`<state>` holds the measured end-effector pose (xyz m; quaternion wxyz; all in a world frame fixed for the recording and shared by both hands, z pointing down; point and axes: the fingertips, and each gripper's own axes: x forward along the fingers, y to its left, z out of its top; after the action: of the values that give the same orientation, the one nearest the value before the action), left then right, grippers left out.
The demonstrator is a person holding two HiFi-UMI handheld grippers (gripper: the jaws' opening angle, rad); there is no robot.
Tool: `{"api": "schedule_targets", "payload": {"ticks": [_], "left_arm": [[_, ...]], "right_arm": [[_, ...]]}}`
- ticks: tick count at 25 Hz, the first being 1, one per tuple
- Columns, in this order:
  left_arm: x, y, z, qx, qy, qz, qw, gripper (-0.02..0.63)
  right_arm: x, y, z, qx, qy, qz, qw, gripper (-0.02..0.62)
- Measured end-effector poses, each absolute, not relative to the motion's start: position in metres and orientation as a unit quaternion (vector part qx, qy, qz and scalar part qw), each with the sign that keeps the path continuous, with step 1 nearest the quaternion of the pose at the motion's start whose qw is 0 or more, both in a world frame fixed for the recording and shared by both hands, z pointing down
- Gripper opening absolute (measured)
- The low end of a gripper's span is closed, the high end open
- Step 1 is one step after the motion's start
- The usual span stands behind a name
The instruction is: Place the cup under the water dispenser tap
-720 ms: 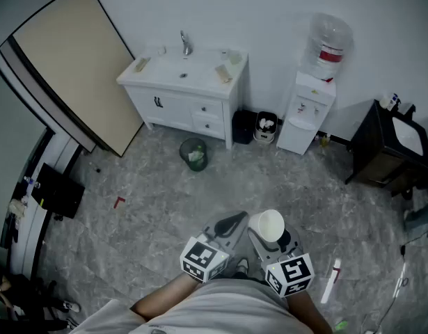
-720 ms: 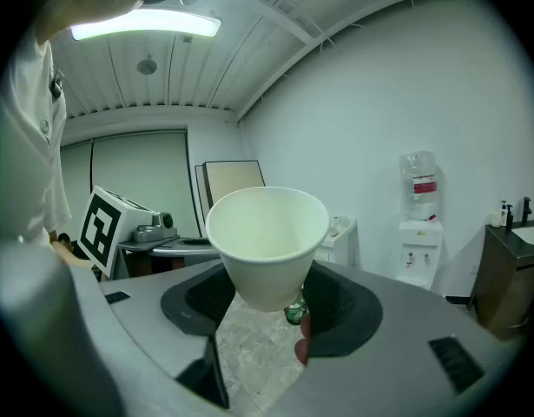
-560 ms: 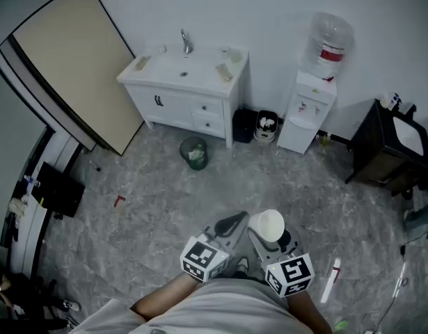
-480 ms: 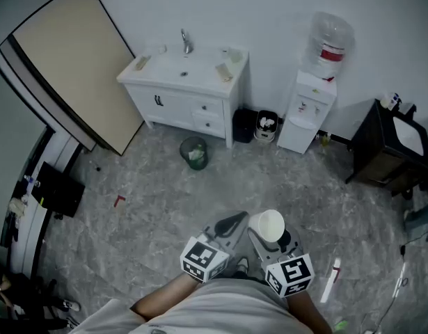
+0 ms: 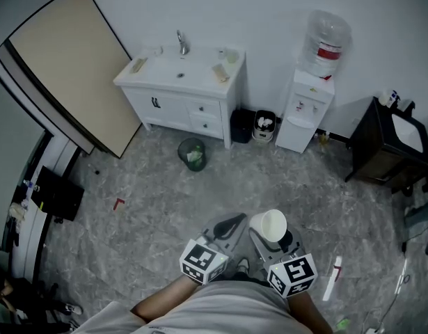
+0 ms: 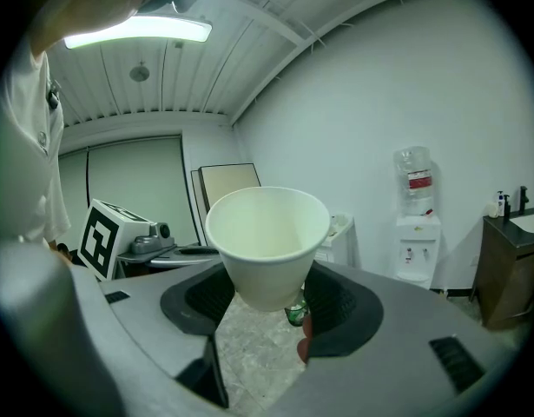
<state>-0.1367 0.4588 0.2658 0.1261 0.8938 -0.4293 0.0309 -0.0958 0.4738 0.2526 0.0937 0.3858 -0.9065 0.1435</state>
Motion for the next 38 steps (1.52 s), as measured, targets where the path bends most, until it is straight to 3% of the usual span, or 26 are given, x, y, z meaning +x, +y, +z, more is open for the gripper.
{"api": "schedule_targets", "payload": {"ticks": [21,38], "left_arm": [[-0.04,0.362,0.265,0.915,-0.386,0.048,0.106,0.006],[-0.004,0.108,0.293,0.943,-0.312,0.071,0.089,0.006]], "right_arm": [[0.013,0.386,0.264,0.452,-0.876,0.128,0.107,0.259],[0.039,0.133,0.29,0.518,-0.835,0.138,0.122,0.259]]}}
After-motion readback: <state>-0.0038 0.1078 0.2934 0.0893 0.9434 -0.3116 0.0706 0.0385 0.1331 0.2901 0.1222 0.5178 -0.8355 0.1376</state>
